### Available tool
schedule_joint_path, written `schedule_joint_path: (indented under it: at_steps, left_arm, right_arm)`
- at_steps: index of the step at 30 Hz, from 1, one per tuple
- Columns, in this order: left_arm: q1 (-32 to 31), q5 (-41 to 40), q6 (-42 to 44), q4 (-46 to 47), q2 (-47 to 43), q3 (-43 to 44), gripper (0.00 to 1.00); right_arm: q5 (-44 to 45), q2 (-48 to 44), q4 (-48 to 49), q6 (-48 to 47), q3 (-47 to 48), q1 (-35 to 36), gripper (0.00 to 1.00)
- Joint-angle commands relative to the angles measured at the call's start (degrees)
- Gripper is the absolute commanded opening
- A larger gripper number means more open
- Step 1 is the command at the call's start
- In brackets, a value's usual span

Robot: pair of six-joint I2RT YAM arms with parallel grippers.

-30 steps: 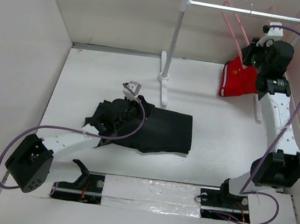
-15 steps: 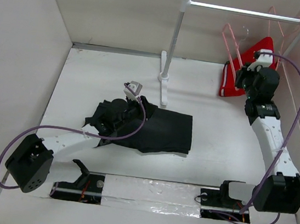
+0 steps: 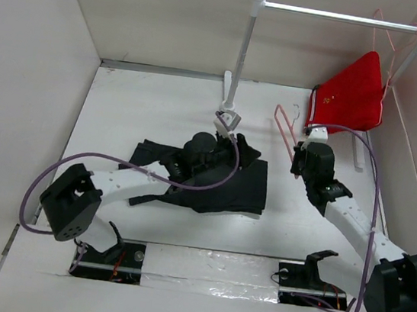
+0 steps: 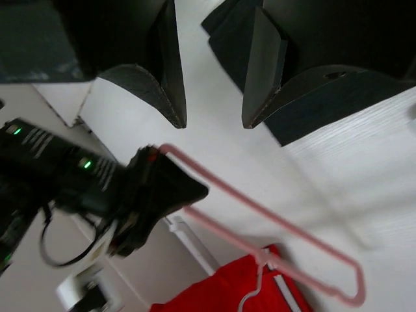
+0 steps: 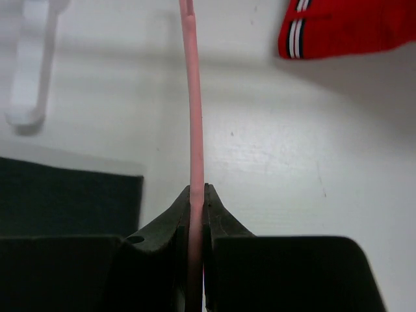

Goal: Place the trousers on the hanger
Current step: Pick up the hanger from the clothesline.

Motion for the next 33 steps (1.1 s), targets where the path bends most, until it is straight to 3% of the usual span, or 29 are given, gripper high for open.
schedule_joint_path:
  at_steps: [1,4,8,18,33]
  left_arm:
    - [-1.6,3.3,-4.6,2.8,4.5,4.9,0.37]
    - [-1.6,8.2,-7.9,4.0,10.5,9.7,0.39]
    - [-2.7,7.1,-9.8,5.4,16.3,15.1,0.45]
    - [-2.7,10.0,-12.2,1.9,31.7,27.4,0.49]
    - [-2.7,6.8,-13.5,-0.9,35.7,28.8,0.43]
  right_arm:
    - [5.7,-3.9,4.7,1.2,-3.5,1.4,0.0]
    - [4.4,-6.3,6.1,2.2,-7.4,3.6,0.0]
    - [5.2,-8.4,7.1,3.9,-11.0,5.8,0.0]
    - [6.8,-13.5,11.2,6.1,-17.3,12.4,0.0]
    - [13.9,-10.5,10.6,6.1,-16.5,17.5,0.0]
